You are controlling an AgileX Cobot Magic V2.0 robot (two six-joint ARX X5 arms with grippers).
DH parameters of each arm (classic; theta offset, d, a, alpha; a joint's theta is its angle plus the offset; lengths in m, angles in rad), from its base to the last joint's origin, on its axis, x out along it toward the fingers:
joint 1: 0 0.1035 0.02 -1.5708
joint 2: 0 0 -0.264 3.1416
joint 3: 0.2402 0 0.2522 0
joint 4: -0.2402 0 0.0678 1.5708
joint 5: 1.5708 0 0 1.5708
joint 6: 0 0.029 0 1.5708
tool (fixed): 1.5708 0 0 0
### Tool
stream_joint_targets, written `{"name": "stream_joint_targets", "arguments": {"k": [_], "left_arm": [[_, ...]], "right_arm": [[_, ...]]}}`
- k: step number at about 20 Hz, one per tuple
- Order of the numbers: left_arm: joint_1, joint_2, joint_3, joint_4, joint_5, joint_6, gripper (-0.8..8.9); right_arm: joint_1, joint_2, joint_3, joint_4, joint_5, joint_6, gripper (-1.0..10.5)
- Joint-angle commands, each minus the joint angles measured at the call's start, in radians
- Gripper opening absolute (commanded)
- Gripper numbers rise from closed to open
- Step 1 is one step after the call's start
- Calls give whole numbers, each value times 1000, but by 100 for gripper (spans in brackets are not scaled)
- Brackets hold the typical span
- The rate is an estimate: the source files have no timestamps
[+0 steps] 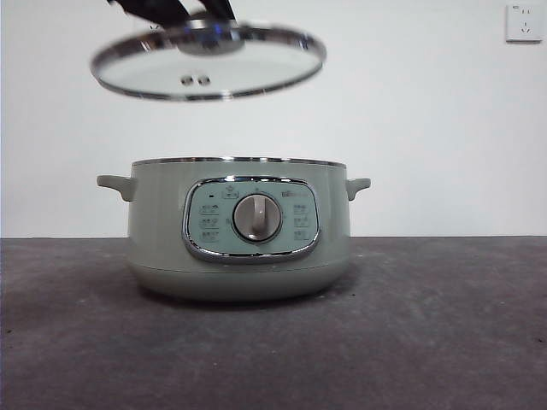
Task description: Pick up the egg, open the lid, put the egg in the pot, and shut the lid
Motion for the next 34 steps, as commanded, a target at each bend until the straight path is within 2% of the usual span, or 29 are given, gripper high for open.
{"name": "stream_joint_targets", "arguments": {"k": [1,6,11,14,20,27,34], "left_arm": [[-3,36,17,76,9,10,-8],[-10,133,17,122,9,9,-8],[-25,203,17,137,5,8,-8],[-35,227,17,138,-36,9,-8],[-35,252,17,125,-38,11,-8],[-35,254,17,79,-90,59,-8],[-36,254,17,41,-88,68,-6]], "right_arm": [[0,-61,-13,-22,5,58,-12],[0,-151,-13,-22,36,76,-12],[0,-159,-13,-22,39,75,-12],[0,-159,-13,-23,38,76,-12],[0,-159,-13,-23,39,75,-12],[0,-159,-13,-23,49,76,-12],[0,-159,-13,-23,50,75,-12]]}}
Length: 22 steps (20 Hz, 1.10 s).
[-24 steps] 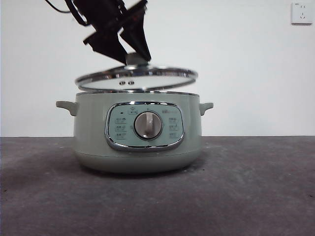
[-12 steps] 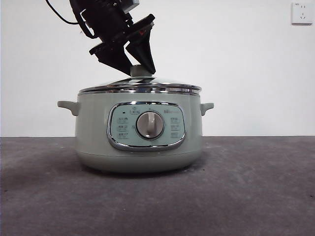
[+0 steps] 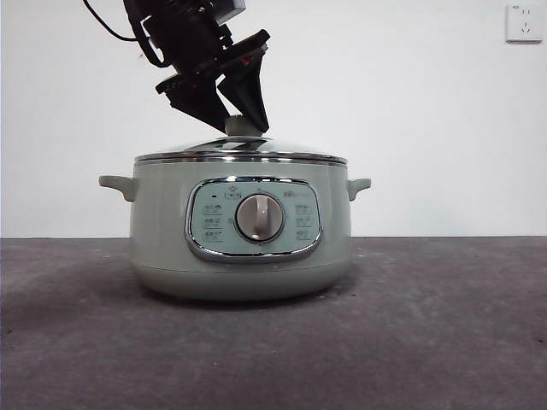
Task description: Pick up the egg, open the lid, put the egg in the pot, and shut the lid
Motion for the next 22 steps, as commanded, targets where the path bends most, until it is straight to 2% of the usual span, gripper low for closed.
{"name": "stream_joint_targets", "arguments": {"k": [1,2,3,4,5,6,11,14,20,22], "left_arm": [[0,19,-1,-23,-10,14,8],[0,19,-1,-23,-10,5,53],[0,19,-1,-22,-10,3,157],[0,19,-1,-22,-10,3,334],[0,19,-1,-23,-10,3,462],[0,19,-1,-22,-10,3,507],[2,8,21,-30,-10,3,505],[1,-14,77,-102,-10,3,505],[1,-121,253,-441,-5,3,502],[1,-182,274,-536,47,-15,498]], "right_arm": [[0,-4,-10,-23,2,11,-12],[0,-4,-10,-23,2,12,-12],[0,-4,-10,-23,2,12,-12],[0,-4,-10,-23,2,12,-11],[0,-4,-10,-23,2,12,-11],[0,-4,-10,-23,2,12,-12],[0,-4,-10,-23,2,12,-12],[0,-4,-10,-23,6,12,-12],[0,-4,-10,-23,7,11,-12],[0,-3,-10,-22,10,8,-11]]}}
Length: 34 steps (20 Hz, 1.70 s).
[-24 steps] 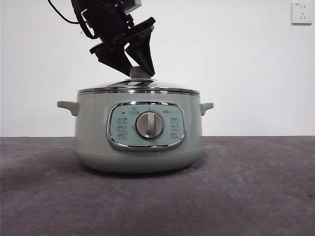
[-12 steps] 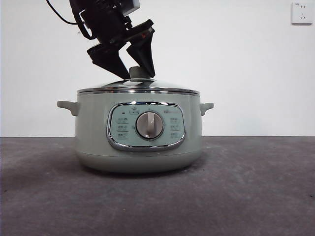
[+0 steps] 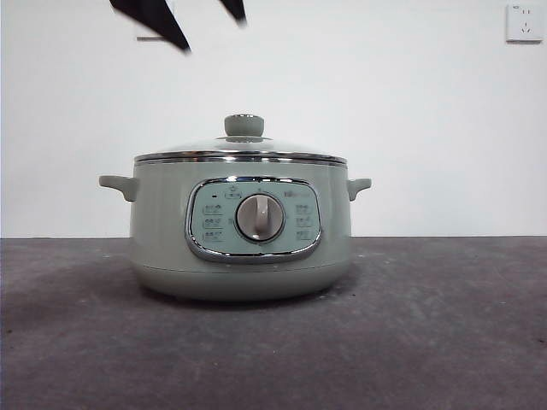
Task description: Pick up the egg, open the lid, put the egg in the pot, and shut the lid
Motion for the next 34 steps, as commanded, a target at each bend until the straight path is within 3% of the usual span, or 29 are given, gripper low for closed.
{"name": "stream_joint_targets", "arguments": {"k": [1,3,6,29,34], "left_arm": [[0,-77,4,-94,76,-23,494],[0,-138,4,-165,111,-23,357],[0,-202,3,-252,111,-22,-24],[-19,-253,4,-230,111,-78,-4],[4,-261,3,-82,104,-47,-4]], "right_arm": [[0,-2,-10,-20,3,8,-11],[1,-2,-10,-3,2,8,-11],[1,-2,-10,8,2,8,-11],[1,-2,-10,-7,3,10,2],[1,-2,-10,-7,3,10,2]]}}
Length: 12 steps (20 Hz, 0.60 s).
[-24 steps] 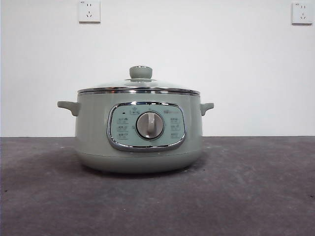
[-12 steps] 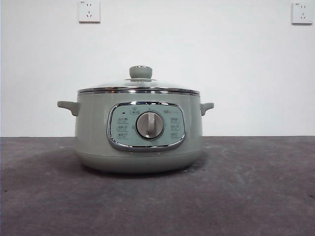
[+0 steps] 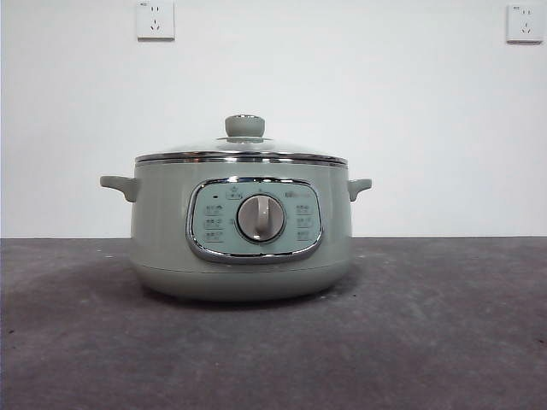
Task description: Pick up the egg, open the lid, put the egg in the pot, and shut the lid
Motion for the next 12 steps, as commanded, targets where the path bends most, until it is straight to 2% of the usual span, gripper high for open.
{"name": "stream_joint_targets", "arguments": {"k": [1,4,7,10,12], "left_arm": [[47,-21,-4,97,-1,54,-4],[98,-65,-6,219,13,102,-4],[196,-144,-70,299,78,118,-4],[334,-293,-272,434,137,121,-4],[412,-436,-470,520,135,121,-4]], "right_arm": [[0,-2,-10,-8,1,10,2],[0,-2,-10,-8,1,10,2],[0,2,-10,-8,1,10,2],[0,3,-10,-8,1,10,2],[0,3,-10,-8,1,10,2]]}}
